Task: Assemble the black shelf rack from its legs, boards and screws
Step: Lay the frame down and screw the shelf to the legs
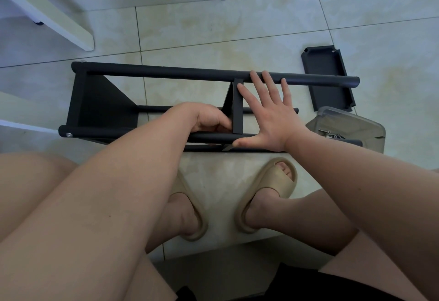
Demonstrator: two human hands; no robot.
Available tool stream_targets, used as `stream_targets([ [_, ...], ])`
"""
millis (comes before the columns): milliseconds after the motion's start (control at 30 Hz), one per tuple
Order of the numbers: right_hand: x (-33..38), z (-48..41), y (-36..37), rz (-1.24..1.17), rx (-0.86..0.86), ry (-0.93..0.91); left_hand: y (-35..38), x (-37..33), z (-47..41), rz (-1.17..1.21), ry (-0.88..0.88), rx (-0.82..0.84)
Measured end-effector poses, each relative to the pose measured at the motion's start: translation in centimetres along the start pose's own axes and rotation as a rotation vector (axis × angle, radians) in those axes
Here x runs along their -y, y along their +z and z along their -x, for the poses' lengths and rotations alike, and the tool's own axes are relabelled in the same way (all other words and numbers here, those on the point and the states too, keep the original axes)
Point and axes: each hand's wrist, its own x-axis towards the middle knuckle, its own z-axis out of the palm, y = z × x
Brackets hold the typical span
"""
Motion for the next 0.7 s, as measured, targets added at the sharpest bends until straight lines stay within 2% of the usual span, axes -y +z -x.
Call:
stream_targets([
  [267,-0.03,-0.02,0.1,-0.001,-0.01,-0.003,-0.17,0.31,-0.19,0.101,0.038,0.026],
  [500,0.01,0.01,-0.04,0.0,-0.001,0.0,0.12,-0.11,-0.01,0.011,-0.005,-0.001],
  [700,0.04,0.02,-0.12,0.01,0.007,0.001,0.13,0.04,0.17,0.068,0.04,0.017],
])
